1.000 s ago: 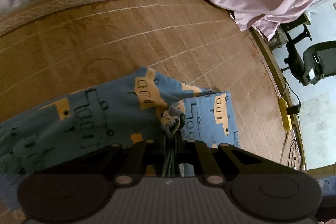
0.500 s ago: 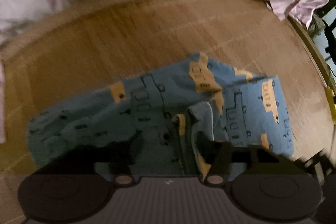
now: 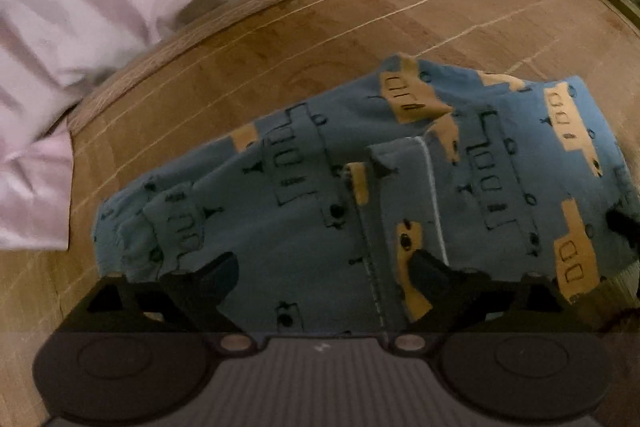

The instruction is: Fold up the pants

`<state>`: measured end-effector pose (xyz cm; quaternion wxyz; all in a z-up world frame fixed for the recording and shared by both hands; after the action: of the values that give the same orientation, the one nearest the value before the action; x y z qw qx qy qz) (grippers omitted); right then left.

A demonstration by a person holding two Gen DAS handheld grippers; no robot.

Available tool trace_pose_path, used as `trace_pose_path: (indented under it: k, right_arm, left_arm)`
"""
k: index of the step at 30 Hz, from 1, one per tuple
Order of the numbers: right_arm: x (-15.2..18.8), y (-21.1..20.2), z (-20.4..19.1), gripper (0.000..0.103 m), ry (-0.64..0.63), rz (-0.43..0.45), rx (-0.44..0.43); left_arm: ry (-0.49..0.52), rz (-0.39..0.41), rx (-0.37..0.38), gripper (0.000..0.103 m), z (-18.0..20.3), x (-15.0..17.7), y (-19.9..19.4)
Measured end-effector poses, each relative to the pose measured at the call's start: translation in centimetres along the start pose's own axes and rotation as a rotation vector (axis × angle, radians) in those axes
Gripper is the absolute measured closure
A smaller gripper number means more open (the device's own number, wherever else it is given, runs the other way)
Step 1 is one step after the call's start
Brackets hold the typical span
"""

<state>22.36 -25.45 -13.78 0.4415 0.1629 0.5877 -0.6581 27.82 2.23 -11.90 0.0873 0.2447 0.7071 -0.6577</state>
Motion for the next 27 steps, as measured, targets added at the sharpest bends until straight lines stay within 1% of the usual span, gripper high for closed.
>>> trace_pose_path:
  k: [3, 6, 9, 11, 13, 15, 16, 18, 20, 21, 24, 25, 26, 27]
  right_arm:
    - [0.0, -0.1, -0.3, 0.004, -0.021, 0.005, 0.008]
    - [0.0, -0.5, -0.3, 0.003, -0.032, 0.031, 0.024]
    - [-0.1, -1.8, 0.0, 0.003, -0.039, 0.096, 0.036]
    - [-0.5, -3.3, 0.1, 0.002, -0.036, 0.144, 0.033]
    - [-1.2, -5.2, 0.2, 0.001, -0.017, 0.203, 0.023]
    - [-1.6, -6.8, 0.1, 0.001, -0.001, 0.255, 0.004]
    - [-1.7, -7.6, 0.0, 0.001, 0.005, 0.279, -0.007]
    - [-1.5, -8.8, -0.5, 0.001, 0.011, 0.305, -0.025]
    - [-1.0, -9.7, -1.3, 0.001, 0.002, 0.314, -0.052]
    - [-0.9, -10.1, -1.7, 0.001, -0.012, 0.319, -0.064]
    - [-0.9, -10.7, -3.0, 0.001, -0.062, 0.339, -0.077]
    - [-0.9, -10.8, -3.4, 0.001, -0.078, 0.345, -0.078]
    - [-1.0, -10.8, -3.7, 0.001, -0.087, 0.348, -0.079]
    - [-1.0, -10.7, -4.0, 0.001, -0.089, 0.346, -0.085]
  left_arm:
    - [-0.066, -0.016, 0.007, 0.0, -0.5, 0.1, 0.4]
    - [-0.12, 0.006, 0.033, 0.0, -0.8, 0.4, 0.6]
    - [-0.162, 0.004, 0.054, 0.0, -1.2, 0.9, 0.5]
    - [-0.205, 0.016, 0.056, 0.005, -1.5, 0.8, -0.3]
    - [-0.241, 0.068, 0.049, 0.005, -1.9, 1.1, -1.7]
    - [-0.263, 0.168, 0.022, 0.003, -2.5, 1.6, -3.6]
    - [-0.274, 0.208, 0.004, 0.001, -2.8, 2.0, -4.5]
    - [-0.317, 0.301, -0.039, 0.0, -3.6, 3.2, -6.3]
    - [-0.375, 0.373, -0.073, 0.0, -4.4, 4.9, -7.5]
    - [-0.413, 0.395, -0.092, 0.0, -4.8, 5.9, -7.9]
    - [-0.519, 0.423, -0.127, 0.0, -6.6, 8.2, -7.7]
    - [-0.557, 0.436, -0.126, 0.0, -7.2, 8.7, -7.6]
    - [-0.599, 0.45, -0.11, 0.001, -8.0, 9.1, -7.3]
    - [-0.637, 0.459, -0.079, 0.001, -8.7, 9.3, -7.0]
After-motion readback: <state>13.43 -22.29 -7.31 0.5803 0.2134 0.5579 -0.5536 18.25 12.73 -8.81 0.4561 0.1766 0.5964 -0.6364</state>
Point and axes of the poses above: each gripper's, at about its wrist camera, not at the fingertips, and y roughly the way its jaws point, z to its right, x to its underside, the point moved 10 cm from there along y, roughly the way its jaws point, and after that the axes turned 3 degrees about z, right-handed, at the moved point
